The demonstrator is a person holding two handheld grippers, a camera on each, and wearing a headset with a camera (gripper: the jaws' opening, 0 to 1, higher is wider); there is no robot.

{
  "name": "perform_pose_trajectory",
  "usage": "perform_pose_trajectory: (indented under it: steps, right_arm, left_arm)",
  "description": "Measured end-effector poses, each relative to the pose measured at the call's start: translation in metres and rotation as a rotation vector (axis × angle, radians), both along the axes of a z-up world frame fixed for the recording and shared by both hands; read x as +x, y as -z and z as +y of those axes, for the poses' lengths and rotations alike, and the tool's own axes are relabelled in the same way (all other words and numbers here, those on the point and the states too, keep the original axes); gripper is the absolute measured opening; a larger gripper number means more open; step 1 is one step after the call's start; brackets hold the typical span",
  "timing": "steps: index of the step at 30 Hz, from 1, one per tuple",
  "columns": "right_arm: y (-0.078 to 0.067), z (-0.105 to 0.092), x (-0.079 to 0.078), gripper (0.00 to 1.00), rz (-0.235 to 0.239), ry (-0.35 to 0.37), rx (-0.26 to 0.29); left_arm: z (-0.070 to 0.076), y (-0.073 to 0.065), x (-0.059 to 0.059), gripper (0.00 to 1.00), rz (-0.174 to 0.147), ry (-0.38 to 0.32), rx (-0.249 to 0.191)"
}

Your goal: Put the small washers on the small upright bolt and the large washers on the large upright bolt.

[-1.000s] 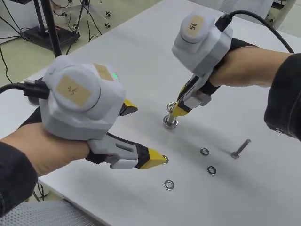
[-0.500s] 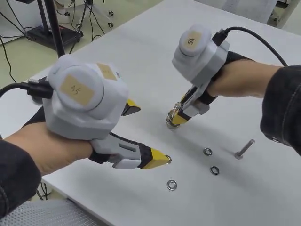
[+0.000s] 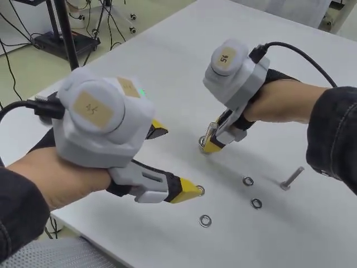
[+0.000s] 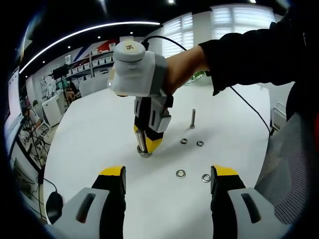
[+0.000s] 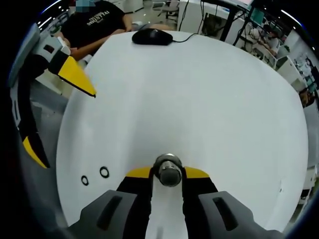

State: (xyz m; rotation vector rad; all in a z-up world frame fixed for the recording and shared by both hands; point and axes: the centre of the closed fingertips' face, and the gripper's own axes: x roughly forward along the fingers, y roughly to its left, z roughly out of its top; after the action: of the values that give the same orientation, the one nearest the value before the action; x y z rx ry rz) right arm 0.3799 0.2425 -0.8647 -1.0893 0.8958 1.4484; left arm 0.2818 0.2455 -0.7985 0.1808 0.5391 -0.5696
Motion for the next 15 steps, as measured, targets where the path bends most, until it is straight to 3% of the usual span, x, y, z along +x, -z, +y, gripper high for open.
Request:
perform_pose_trajectory:
  steps: [15]
  right_arm:
    - [-0.0013, 0.0002, 0.0009, 0.28, -0.009, -0.015, 0.003]
  left_arm:
    - [-0.0005, 0.0002, -0.0003, 0.68, 0.002, 0.007, 0.001]
